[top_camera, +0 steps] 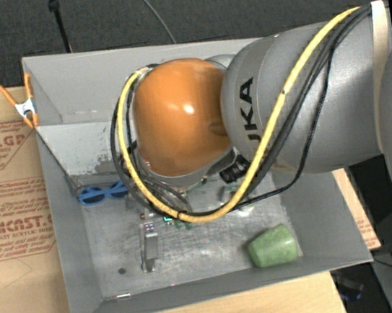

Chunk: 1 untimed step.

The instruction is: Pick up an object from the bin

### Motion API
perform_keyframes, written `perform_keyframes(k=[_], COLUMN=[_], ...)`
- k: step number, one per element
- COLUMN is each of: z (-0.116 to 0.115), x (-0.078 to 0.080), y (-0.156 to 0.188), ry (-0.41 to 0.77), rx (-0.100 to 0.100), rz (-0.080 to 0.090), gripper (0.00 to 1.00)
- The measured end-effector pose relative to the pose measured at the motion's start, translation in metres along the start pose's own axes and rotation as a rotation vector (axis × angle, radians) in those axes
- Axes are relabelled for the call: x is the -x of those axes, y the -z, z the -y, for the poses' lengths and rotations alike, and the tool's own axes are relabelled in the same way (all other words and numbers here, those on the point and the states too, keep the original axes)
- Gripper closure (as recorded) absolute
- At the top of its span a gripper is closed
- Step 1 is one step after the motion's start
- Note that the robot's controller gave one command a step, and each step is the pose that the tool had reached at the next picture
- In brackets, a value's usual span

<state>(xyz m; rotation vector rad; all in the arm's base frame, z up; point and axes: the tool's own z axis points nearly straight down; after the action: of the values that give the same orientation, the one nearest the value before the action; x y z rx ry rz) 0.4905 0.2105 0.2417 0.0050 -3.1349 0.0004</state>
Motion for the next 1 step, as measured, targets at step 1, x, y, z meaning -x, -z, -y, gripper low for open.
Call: perform_keyframes(k=[1], z=[0.0137], x=[0.035], y=[-0.1739], ry=[0.125], rx=[0.003], rz=[0.013], gripper=[0.0])
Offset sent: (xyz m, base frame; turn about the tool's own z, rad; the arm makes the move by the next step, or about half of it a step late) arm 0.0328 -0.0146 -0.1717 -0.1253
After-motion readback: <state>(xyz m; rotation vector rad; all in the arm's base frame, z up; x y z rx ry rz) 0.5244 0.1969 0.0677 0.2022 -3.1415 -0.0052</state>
